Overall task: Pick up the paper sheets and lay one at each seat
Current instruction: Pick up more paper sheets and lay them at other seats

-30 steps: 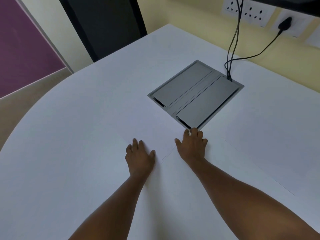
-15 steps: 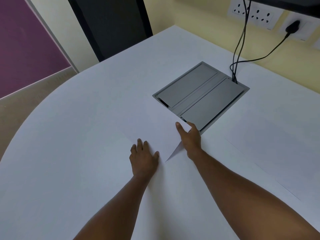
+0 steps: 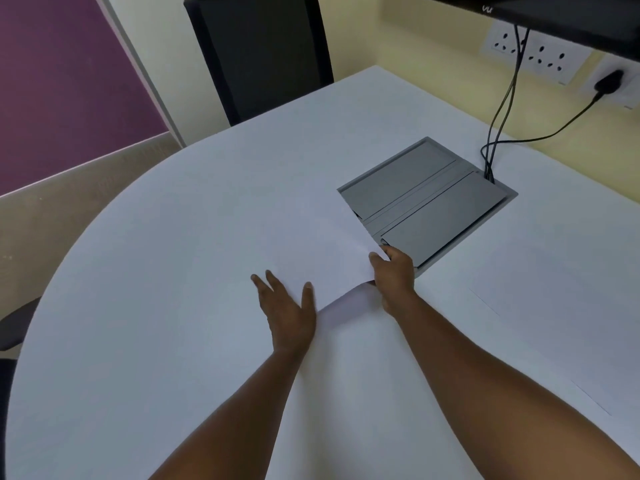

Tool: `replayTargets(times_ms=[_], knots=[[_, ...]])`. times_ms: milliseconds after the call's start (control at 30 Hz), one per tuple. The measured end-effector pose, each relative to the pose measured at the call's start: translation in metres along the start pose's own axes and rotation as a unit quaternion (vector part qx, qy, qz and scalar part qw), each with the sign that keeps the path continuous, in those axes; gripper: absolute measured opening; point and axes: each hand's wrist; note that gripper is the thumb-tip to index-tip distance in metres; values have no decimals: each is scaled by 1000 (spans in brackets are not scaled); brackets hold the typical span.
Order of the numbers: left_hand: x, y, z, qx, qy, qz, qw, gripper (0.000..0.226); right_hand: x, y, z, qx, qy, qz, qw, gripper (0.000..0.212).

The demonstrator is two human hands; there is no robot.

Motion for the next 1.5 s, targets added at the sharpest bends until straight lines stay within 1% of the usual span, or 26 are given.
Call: replayTargets(times_ms=[33, 133, 200, 233, 267, 300, 333, 367, 400, 433, 500, 567, 733, 833, 933, 1000, 1067, 1167, 1333, 1367, 1400, 1433, 1500], knots=[[2, 6, -1, -22, 15, -17, 1000, 86, -1, -4, -6, -4, -8, 27, 1000, 24], [10, 23, -5, -60, 56, -75, 994, 86, -6, -15, -25, -11, -38, 94, 995, 33], [14, 36, -9, -78, 118, -151, 978, 87, -11, -27, -40, -7, -44, 123, 991, 23], [15, 43, -10, -90, 157, -204, 962, 85, -13, -34, -50, -3, -44, 134, 990, 16], [16, 51, -11, -103, 193, -268, 938, 83, -14, -42, -58, 1, -43, 144, 989, 17], [17, 60, -12, -114, 226, -339, 906, 80, -16, -50, -67, 5, -45, 158, 986, 22], [19, 69, -12, -117, 252, -404, 871, 76, -18, -58, -74, 10, -48, 170, 984, 22], [21, 78, -13, -113, 265, -449, 846, 70, -20, -66, -82, 12, -54, 180, 982, 22], [24, 87, -14, -102, 266, -473, 834, 62, -23, -74, -89, 16, -60, 188, 980, 21], [27, 94, -16, -93, 260, -484, 830, 52, -26, -82, -97, 20, -67, 195, 978, 21], [31, 108, -19, -93, 247, -497, 827, 36, -32, -96, -112, 30, -77, 191, 978, 18], [35, 121, -20, -107, 242, -496, 827, 27, -41, -110, -126, 42, -84, 187, 978, 16], [57, 159, -24, -139, 241, -437, 856, 9, -64, -138, -159, 69, -77, 142, 984, 20], [74, 185, -26, -138, 231, -424, 865, 5, -76, -147, -171, 76, -74, 109, 988, 22], [97, 215, -27, -132, 225, -411, 873, 7, -80, -158, -176, 102, -103, 171, 975, 28], [113, 236, -28, -113, 224, -411, 876, 11, -78, -167, -175, 115, -116, 222, 961, 40], [127, 255, -30, -85, 222, -418, 877, 11, -74, -175, -172, 116, -128, 248, 953, 49], [148, 280, -35, -47, 220, -420, 879, 15, -70, -185, -164, 105, -142, 224, 958, 52], [178, 305, -42, 17, 238, -384, 892, 19, -74, -191, -153, 23, -107, 81, 991, 45], [182, 308, -42, 25, 239, -382, 892, 19, -77, -192, -152, 2, -98, 52, 994, 47], [185, 310, -41, 33, 240, -382, 892, 19, -80, -192, -151, -12, -85, 22, 996, 41], [188, 311, -40, 36, 242, -380, 892, 18, -82, -192, -150, -25, -70, -1, 997, 29], [192, 312, -37, 24, 250, -370, 895, 11, -87, -192, -152, -44, -52, -22, 997, 25]])
Point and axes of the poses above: each hand's wrist, its own z-axis towards the middle knuckle, its own y-axis out of the back of the hand, x = y × z, and after that the axes turned 9 degrees about -y, right-handed
